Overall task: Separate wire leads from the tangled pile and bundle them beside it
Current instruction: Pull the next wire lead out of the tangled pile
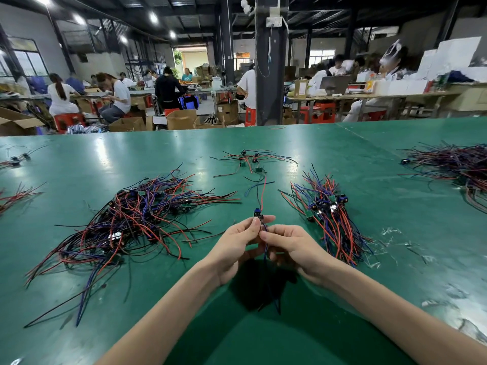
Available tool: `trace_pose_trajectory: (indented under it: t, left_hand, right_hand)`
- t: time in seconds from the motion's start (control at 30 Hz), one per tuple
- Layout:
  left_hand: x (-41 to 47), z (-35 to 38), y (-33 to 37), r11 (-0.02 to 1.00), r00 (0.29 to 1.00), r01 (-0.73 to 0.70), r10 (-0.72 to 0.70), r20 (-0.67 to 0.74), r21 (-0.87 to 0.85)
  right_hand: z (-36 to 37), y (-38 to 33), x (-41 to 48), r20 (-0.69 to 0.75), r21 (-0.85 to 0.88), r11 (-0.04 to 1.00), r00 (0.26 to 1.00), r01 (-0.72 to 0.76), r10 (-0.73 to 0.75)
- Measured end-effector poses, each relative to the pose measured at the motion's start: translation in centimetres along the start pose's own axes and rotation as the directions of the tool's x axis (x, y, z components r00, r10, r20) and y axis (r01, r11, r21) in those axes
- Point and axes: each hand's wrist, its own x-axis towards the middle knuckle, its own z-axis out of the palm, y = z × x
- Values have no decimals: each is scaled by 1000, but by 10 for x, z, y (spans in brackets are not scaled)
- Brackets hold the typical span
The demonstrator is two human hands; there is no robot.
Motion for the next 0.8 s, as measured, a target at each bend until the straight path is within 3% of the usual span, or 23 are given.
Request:
trace_pose_trajectory:
  t: [0.2, 0.5, 0.8]
  left_hand:
    - [-1, 0, 3, 998, 998, 53, -52, -25, 24]
    - [1, -5, 2, 985, 990, 101, -113, -84, -138]
    - [1, -4, 4, 945, 981, 171, -191, -44, -277]
  right_hand:
    - [-1, 2, 0, -16, -53, 996, 997, 78, -79]
    - [-1, 5, 1, -4, -126, 985, 993, 119, -120]
    - [0, 4, 1, 27, -169, 980, 994, 106, -103]
